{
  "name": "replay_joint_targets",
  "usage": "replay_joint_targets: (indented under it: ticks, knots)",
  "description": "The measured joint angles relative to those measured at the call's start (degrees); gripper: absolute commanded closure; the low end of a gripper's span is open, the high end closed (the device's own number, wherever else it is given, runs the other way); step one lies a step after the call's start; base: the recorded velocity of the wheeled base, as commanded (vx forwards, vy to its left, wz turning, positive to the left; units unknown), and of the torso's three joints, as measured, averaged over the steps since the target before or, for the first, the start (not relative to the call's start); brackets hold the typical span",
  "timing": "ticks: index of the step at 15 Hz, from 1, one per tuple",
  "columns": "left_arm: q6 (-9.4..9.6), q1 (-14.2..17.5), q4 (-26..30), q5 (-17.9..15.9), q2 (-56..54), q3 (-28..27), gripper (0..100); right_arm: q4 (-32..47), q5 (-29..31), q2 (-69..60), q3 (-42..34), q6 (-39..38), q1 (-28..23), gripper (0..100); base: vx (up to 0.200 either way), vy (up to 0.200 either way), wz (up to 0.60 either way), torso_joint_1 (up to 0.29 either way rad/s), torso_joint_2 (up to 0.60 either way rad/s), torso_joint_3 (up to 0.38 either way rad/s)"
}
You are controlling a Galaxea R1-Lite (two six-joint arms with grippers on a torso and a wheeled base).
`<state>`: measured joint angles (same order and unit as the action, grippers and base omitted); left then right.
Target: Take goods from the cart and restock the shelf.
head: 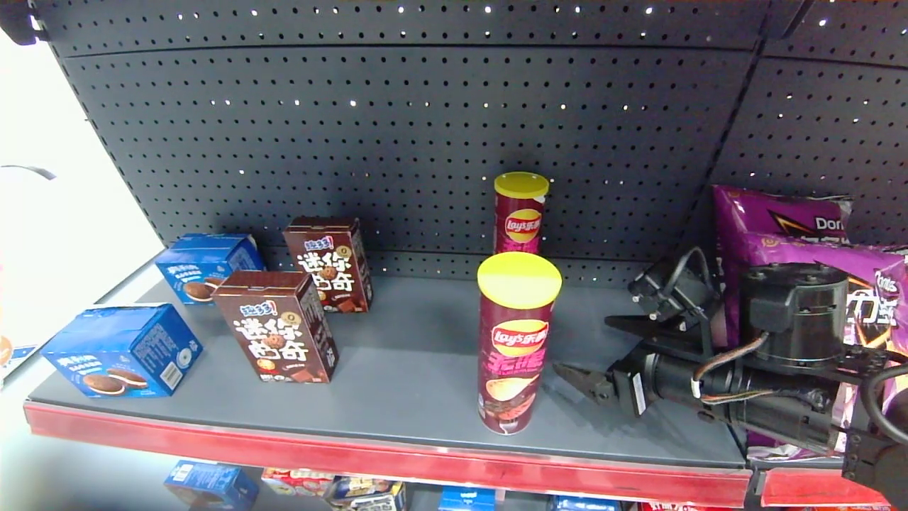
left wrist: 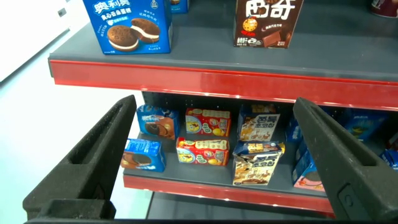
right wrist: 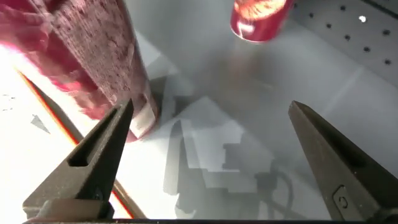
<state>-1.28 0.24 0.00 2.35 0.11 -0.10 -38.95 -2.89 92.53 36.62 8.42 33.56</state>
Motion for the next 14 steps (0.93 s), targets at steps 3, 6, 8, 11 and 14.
replay_joint_targets:
  ticks: [3, 6, 8, 11, 14]
  knots:
    - [-0.02, 0.00, 0.00, -0.01, 0.00, 0.00, 0, 0.74, 0.00, -1.55, 1.72, 0.00, -2.22, 0, 0.000, 0.000, 0.00, 0.000, 0.00, 0.000]
    - [-0.02, 0.00, 0.00, 0.00, 0.00, 0.00, 0, 7.53, 0.02, -6.50, 2.79, -0.11, -3.00, 0, 0.000, 0.000, 0.00, 0.000, 0.00, 0.000]
    - [-0.02, 0.00, 0.00, 0.00, 0.00, 0.00, 0, 13.85, 0.02, -10.95, 3.84, -0.28, -3.22, 0, 0.000, 0.000, 0.00, 0.000, 0.00, 0.000]
    - [-0.02, 0.00, 0.00, 0.00, 0.00, 0.00, 0, 17.23, 0.35, -18.32, 4.34, 0.05, -5.01, 0, 0.000, 0.000, 0.00, 0.000, 0.00, 0.000]
    - [-0.02, 0.00, 0.00, 0.00, 0.00, 0.00, 0, 18.26, 0.57, -29.93, -0.21, 0.49, -9.89, 0, 0.000, 0.000, 0.00, 0.000, 0.00, 0.000]
